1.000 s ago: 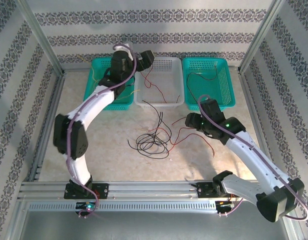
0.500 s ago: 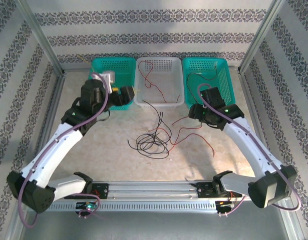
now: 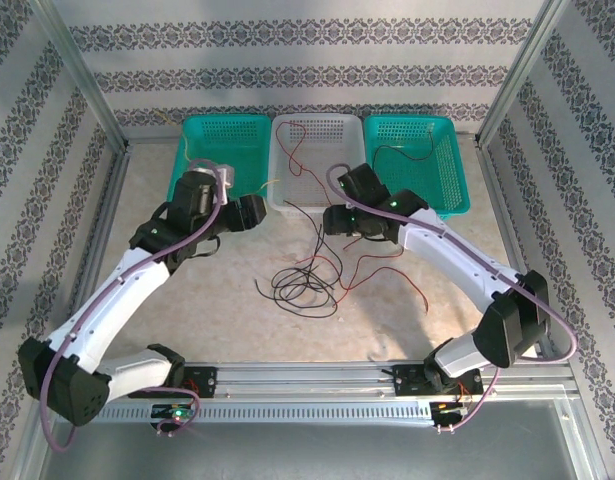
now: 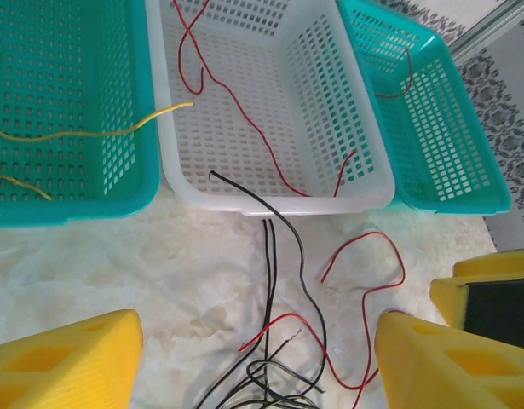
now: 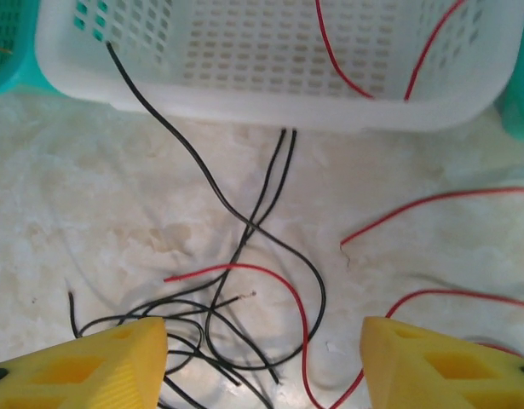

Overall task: Untangle the cables
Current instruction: Pick up the cable from the container.

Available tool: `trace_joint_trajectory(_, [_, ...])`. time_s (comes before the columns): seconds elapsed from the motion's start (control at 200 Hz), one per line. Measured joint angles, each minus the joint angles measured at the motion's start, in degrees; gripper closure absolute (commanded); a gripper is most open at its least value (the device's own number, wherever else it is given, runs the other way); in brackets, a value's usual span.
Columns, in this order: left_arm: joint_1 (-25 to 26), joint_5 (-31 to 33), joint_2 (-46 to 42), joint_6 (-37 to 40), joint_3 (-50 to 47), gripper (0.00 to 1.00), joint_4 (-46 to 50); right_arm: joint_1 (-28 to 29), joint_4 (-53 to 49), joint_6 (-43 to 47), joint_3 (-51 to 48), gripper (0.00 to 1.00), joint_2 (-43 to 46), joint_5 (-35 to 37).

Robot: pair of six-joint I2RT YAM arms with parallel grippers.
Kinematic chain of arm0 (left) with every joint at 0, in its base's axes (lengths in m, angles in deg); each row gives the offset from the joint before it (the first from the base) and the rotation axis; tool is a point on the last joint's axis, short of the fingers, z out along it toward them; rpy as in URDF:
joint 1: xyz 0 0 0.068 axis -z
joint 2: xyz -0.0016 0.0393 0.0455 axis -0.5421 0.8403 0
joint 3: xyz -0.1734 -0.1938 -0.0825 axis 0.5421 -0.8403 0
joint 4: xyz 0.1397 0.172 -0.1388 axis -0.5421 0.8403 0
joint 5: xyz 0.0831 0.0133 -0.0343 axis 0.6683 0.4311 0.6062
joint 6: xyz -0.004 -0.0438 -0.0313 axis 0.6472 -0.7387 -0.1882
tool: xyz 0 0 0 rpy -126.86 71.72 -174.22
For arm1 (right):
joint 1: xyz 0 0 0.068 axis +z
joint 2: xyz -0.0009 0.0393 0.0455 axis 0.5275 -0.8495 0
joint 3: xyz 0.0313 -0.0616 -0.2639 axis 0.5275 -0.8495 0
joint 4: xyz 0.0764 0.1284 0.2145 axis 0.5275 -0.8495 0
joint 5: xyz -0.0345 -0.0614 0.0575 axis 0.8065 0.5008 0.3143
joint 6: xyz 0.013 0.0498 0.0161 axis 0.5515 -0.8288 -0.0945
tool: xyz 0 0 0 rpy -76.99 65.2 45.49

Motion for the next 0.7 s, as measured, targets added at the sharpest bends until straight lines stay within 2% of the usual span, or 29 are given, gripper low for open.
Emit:
trace_joint_trajectory(0.12, [0.00,0.17,1.70,-0.02,1.88,0.29,0.48,-0.74,-0.07,2.67,9.16,0.39,-3.74,0.04])
trace_joint_trajectory(0.255, [-0.02,0.74,1.66,-0.26,2.29,0.29,0.59,-2.45,1.16,6.14,21.86,0.40,-12.81,-0.11])
trace_joint_trajectory(0.52, [-0.13,3.32,0.83,-0.20,2.40,0.30,4.85,-5.97,-1.57,12.59,46.86,0.40,-38.93,0.02])
trace_joint_trajectory(0.7, [-0.44,4.98,-3.58,-1.22,1.31,0.31,6.01,-6.95,-4.85,15.34,61.29,0.37,-54.05,-0.02])
